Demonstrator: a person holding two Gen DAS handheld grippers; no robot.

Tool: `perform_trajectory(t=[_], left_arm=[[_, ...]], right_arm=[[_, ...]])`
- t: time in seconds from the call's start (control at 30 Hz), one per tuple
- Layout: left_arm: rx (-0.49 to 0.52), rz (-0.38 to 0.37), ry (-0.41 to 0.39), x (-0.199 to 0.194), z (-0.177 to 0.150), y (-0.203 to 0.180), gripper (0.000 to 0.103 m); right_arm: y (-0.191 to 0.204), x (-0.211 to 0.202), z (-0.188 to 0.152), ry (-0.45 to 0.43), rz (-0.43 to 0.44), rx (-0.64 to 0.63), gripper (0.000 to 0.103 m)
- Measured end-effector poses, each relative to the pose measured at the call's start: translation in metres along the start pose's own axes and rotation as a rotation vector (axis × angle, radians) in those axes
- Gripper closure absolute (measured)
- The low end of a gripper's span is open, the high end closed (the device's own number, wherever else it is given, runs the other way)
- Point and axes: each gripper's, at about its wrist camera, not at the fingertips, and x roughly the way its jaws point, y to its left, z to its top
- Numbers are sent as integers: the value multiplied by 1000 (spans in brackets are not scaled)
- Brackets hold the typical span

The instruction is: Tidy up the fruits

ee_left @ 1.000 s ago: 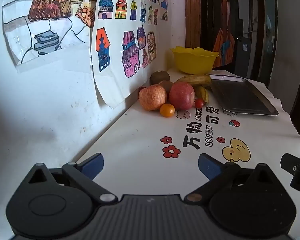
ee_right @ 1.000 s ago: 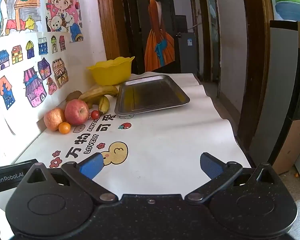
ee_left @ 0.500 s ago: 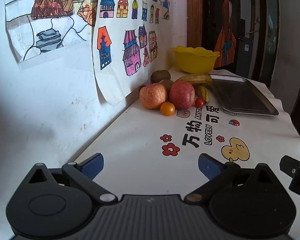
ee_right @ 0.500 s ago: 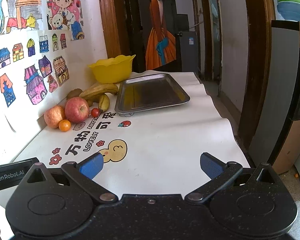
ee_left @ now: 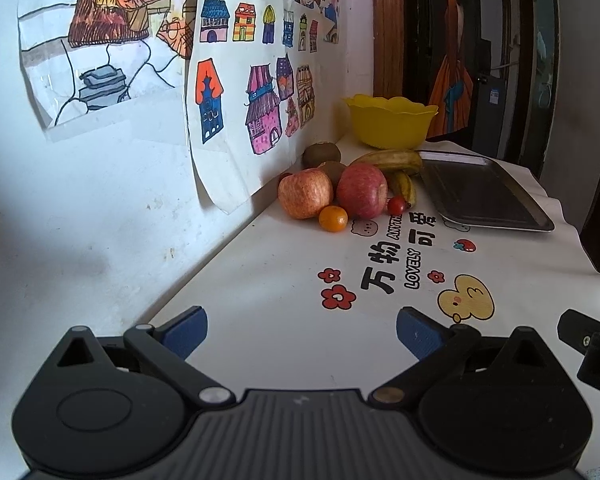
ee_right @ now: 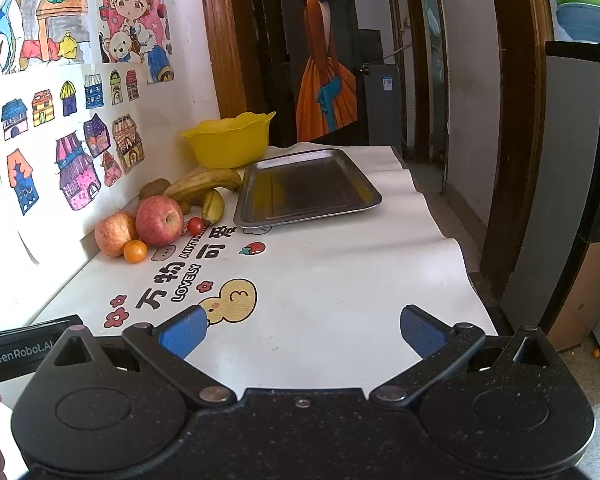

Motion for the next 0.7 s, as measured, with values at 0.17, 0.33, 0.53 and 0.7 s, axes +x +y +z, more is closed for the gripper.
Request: perform_trajectory(t=[0.17, 0.33, 0.53, 0.7], left_arm=[[0, 6, 1, -2, -1, -3, 0], [-1, 14, 2, -4, -2, -7, 0], [-1, 22, 8, -4, -2, -13, 0], [0, 43, 7, -5, 3, -22, 0]], right_arm=[[-3, 0, 0, 1, 11, -5, 1], [-6, 1, -1, 4, 16, -4, 1], [-11, 4, 1, 8, 22, -1, 1], [-21, 9, 6, 9, 40, 3, 1]])
